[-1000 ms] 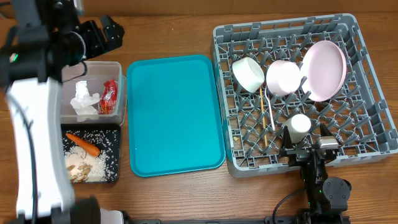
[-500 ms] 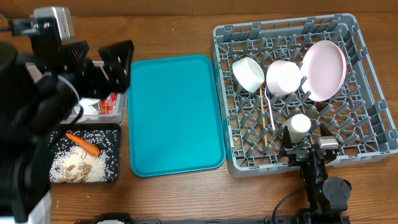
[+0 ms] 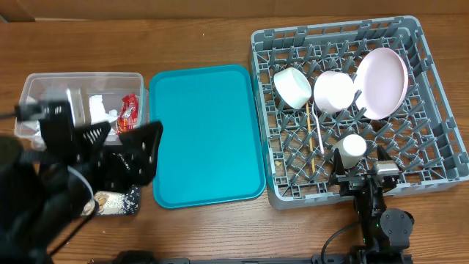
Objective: Sort waste into correct bins and load items into the dishwasher
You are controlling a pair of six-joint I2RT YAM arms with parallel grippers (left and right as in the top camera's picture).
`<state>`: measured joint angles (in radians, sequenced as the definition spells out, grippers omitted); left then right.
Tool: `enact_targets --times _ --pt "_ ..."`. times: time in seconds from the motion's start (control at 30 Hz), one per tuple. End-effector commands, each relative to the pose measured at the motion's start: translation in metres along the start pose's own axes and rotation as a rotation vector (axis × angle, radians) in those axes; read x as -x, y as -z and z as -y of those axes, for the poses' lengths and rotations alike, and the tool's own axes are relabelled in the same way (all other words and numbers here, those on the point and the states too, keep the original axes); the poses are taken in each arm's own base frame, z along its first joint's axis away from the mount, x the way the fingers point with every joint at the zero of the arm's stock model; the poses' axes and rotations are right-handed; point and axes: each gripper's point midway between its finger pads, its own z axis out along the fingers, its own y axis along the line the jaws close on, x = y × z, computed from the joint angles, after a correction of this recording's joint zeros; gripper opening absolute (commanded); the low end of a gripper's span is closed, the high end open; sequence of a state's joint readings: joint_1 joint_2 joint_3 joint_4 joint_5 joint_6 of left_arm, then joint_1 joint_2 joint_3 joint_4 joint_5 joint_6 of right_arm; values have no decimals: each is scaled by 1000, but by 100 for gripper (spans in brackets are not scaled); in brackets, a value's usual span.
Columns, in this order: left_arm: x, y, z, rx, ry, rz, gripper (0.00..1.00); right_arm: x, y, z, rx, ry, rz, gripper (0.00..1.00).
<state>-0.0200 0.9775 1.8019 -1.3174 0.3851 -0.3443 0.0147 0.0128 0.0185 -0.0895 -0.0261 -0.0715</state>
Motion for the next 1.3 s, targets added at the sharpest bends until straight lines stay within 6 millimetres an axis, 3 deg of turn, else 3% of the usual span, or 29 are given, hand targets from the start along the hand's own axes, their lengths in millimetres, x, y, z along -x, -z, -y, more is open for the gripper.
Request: enact_targets --times 0.0,0.23,0.63,1.07,1.27 --pt "-15 -3 -6 1 46 0 100 -1 0 -1 3 5 5 100" --pt "-33 -15 -20 -30 113 91 100 -1 0 -1 3 5 5 100" --pt "-36 -54 -50 -99 68 378 100 -1 0 -1 3 5 5 100" --pt "-66 -83 -89 -138 2 634 100 -1 0 -1 3 5 5 100" --pt "-87 -95 -111 -110 8 660 100 -1 0 -1 3 5 5 100"
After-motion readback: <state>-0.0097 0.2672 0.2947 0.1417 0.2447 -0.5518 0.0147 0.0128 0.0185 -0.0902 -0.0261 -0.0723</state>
